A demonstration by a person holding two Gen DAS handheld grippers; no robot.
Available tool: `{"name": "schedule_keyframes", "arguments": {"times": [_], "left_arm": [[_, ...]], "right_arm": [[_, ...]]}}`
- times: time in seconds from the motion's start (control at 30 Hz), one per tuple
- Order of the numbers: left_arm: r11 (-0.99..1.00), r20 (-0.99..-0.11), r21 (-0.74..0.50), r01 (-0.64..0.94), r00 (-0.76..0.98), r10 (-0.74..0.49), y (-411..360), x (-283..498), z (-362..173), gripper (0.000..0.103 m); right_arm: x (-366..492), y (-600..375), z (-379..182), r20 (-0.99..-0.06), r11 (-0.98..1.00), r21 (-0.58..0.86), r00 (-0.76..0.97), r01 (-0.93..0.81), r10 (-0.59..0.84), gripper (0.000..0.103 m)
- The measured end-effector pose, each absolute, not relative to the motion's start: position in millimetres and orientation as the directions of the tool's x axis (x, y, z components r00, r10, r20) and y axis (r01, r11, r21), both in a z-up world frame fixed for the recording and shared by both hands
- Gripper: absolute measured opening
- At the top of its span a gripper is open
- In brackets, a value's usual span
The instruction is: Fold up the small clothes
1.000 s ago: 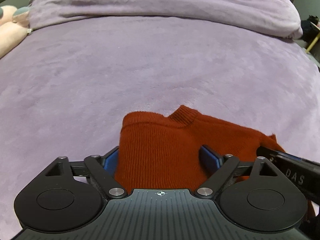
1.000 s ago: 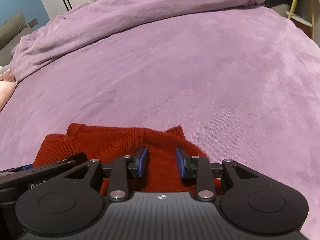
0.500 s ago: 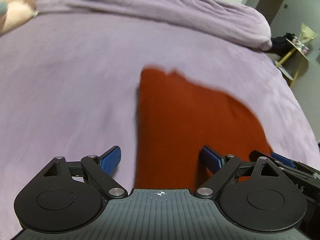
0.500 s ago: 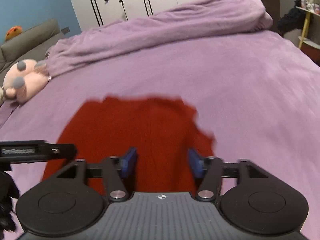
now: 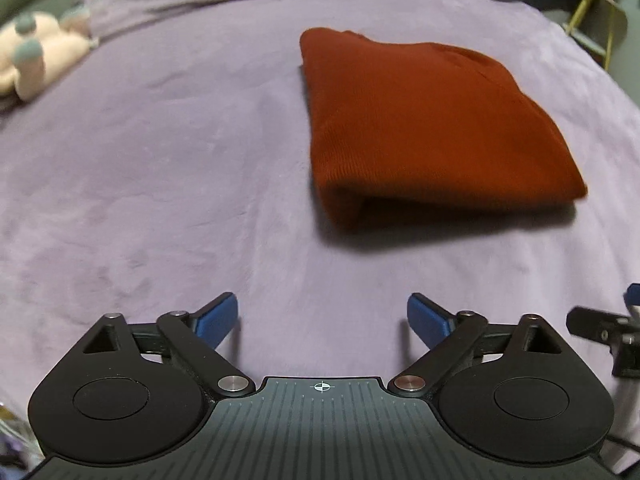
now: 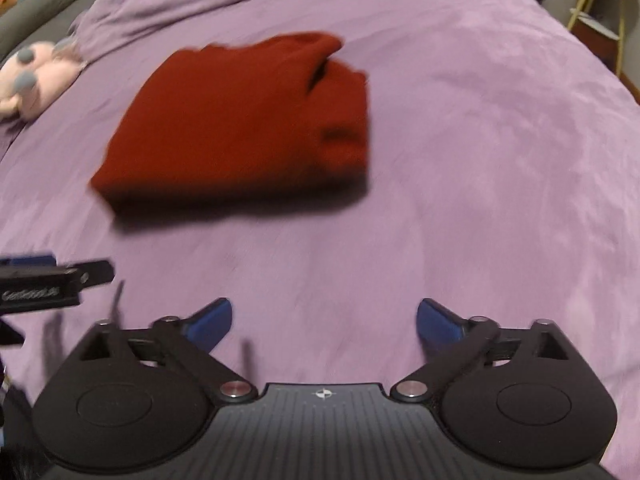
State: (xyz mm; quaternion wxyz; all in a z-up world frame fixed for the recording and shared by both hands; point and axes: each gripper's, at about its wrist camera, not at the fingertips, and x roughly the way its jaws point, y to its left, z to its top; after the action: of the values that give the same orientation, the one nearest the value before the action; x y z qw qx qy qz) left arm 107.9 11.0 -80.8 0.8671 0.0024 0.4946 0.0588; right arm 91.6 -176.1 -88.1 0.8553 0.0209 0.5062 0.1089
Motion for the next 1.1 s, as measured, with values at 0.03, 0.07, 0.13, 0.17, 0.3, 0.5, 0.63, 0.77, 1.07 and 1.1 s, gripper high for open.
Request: {"name": "schedule_keyframes", "arguments": {"times": [0.03,0.07,0.13,0.17,0.3,0.5,0.63,0.77,1.07,1.1], "left_arm": [[0.993,-0.857,0.075,-0.094,0.502,0.112,9,104,-78,0.096],[0.992,-0.860,0.082,-0.095,0.497,0.118,8,101,-75,0.096],[0.989,-0.864,0.104,-0.105,0.483,0.142,9,97,-71,0.096],[0.986,-0.862,0.123,-0.110,0.480,0.161,8,95,-68,0.096],[0.972,-0.834,0.199,-0.125,0.498,0.235,6,94,-51,0.097],[0.984,-0.833,0.148,-0.097,0.524,0.176,5,104,-30,0.098],[0.987,-0.827,0.123,-0.100,0.539,0.158,4,103,-21,0.098],[0.985,-0.821,0.134,-0.108,0.545,0.172,4,103,-20,0.098],[0.989,-0.833,0.077,-0.126,0.537,0.133,12,102,-16,0.098],[0.989,-0.835,0.073,-0.127,0.535,0.130,12,101,-17,0.098]], "right_arm": [[85,-172,-86,-0.867,0.975,0.133,0.456,-0.177,0.200,0.099],[80,-168,-84,-0.871,0.976,0.114,0.453,-0.183,0.187,0.099],[74,-162,-78,-0.882,0.980,0.060,0.449,-0.188,0.141,0.099],[74,-158,-74,-0.890,0.981,0.031,0.442,-0.191,0.114,0.099],[78,-146,-59,-0.887,0.974,-0.040,0.456,-0.223,0.068,0.099],[80,-141,-32,-0.858,0.980,0.006,0.503,-0.199,0.107,0.099],[88,-137,-22,-0.858,0.989,0.019,0.506,-0.146,0.091,0.099],[89,-136,-16,-0.855,0.992,0.029,0.511,-0.122,0.088,0.099],[87,-140,-13,-0.851,0.995,0.061,0.517,-0.073,0.090,0.099],[85,-138,-12,-0.851,0.996,0.046,0.519,-0.079,0.081,0.099]]}}
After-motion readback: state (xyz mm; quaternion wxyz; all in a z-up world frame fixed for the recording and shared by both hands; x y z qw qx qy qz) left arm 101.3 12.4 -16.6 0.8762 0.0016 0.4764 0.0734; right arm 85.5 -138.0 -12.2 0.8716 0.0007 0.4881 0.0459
